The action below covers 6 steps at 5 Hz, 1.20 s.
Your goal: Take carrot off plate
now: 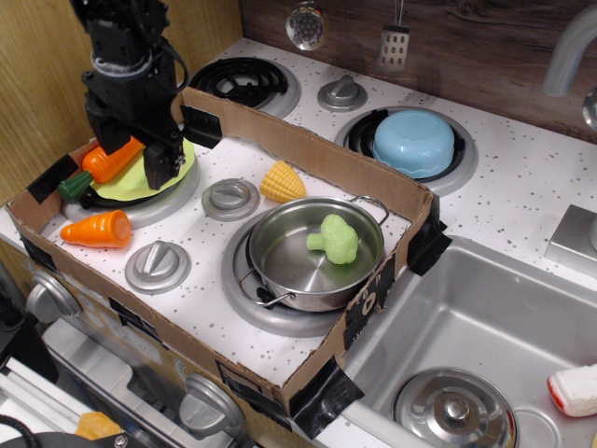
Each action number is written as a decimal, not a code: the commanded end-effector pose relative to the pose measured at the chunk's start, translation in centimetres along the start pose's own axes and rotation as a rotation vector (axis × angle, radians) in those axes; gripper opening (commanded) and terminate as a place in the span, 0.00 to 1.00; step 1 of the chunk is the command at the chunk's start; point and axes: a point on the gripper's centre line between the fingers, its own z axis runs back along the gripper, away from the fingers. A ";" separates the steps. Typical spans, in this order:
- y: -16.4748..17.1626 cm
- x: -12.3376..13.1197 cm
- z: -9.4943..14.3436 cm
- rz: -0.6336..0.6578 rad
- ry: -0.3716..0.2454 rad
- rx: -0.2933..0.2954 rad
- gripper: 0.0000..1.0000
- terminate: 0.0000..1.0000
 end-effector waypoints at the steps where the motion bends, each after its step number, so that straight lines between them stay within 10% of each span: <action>1: 2.4 0.4 1.5 -0.014 -0.038 0.084 1.00 0.00; 6: 4.9 -0.7 -3.7 0.025 -0.055 -0.031 1.00 0.00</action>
